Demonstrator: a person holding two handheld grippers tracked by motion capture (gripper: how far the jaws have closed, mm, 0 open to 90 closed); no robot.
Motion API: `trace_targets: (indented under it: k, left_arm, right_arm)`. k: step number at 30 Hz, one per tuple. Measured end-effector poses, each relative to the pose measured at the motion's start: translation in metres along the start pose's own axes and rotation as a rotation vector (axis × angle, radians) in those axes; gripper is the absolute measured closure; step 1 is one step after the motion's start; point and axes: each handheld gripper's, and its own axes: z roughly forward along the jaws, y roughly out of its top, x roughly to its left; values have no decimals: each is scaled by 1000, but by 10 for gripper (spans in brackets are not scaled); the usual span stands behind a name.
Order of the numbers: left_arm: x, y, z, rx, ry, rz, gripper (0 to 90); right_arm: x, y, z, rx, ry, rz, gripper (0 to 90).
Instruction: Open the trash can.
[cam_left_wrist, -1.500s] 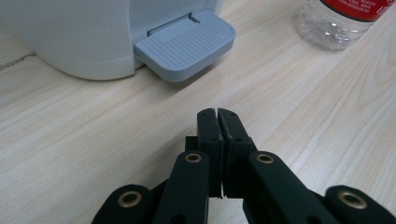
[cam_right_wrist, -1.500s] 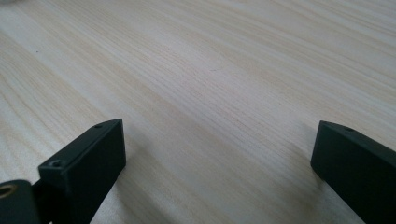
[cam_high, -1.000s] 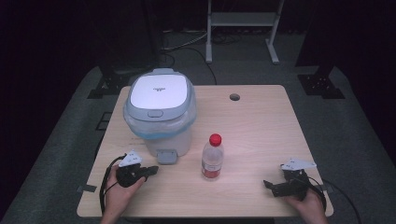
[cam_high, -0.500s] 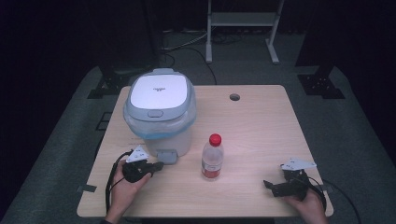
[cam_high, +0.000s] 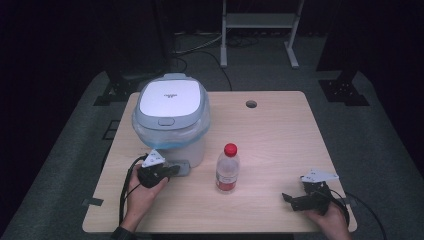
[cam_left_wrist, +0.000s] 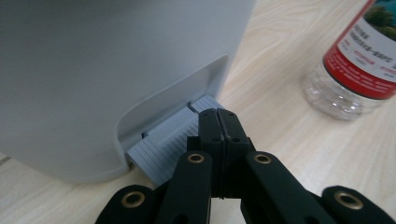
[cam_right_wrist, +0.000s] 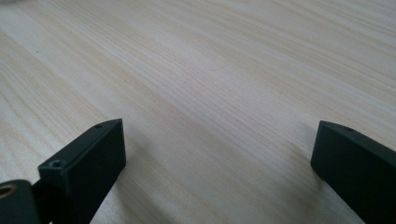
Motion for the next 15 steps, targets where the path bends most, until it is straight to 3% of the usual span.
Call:
trace_targets:
  k: [5,6,9,13,14,15]
  left_arm:
    - [2,0,4,0,19,-18,900]
    - [5,1,6,2,25,8,899]
    - [6,1,8,1,28,4,899]
    - [7,1,12,10,56,27,899]
    - [8,2,12,14,67,54,899]
    - [7,1,13,17,66,40,899]
  right_arm:
    - [0,0,0,0,-1,0,17]
    - [0,0,0,0,-1,0,17]
    - [0,0,0,0,-1,0,17]
    - [0,0,0,0,-1,0,17]
    - [0,0,0,0,0,0,17]
    - [0,0,0,0,0,0,17]
